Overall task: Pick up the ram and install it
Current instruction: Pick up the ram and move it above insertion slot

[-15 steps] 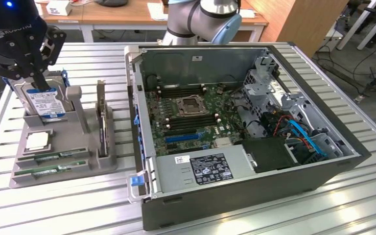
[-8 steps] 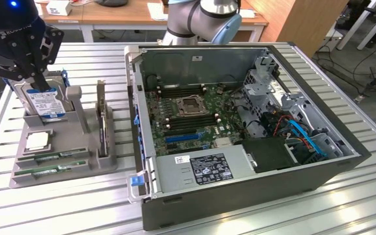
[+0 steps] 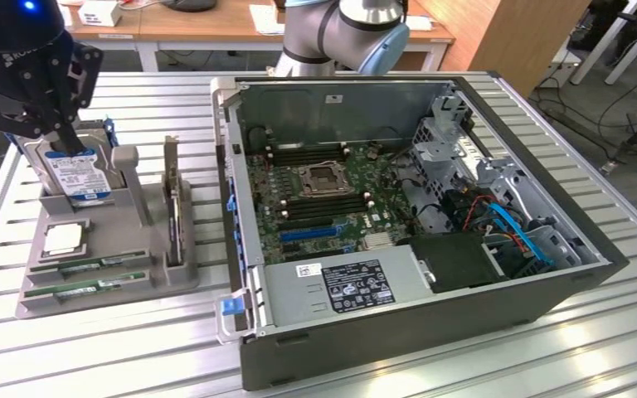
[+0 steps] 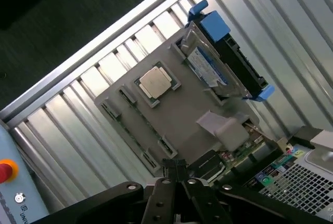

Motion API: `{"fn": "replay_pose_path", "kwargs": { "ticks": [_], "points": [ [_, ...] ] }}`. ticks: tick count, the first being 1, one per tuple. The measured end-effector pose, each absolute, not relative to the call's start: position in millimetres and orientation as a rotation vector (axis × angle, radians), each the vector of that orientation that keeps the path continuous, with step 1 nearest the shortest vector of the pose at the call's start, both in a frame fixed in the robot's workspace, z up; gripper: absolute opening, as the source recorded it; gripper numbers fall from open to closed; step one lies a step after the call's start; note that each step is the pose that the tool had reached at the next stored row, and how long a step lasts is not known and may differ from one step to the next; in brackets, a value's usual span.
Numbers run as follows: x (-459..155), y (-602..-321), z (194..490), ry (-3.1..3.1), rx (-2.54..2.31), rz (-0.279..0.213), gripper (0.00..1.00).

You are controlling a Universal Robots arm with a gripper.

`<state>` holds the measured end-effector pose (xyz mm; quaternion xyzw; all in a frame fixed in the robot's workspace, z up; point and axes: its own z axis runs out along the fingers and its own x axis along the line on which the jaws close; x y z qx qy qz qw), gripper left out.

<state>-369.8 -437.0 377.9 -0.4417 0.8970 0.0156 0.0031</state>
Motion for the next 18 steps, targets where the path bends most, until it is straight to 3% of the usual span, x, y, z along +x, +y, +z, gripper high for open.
{"fn": "replay_pose_path", "kwargs": {
  "ticks": [18],
  "points": [
    [-371.6, -437.0, 376.8, 2.621, -1.728, 0.048, 0.09]
  ]
}}
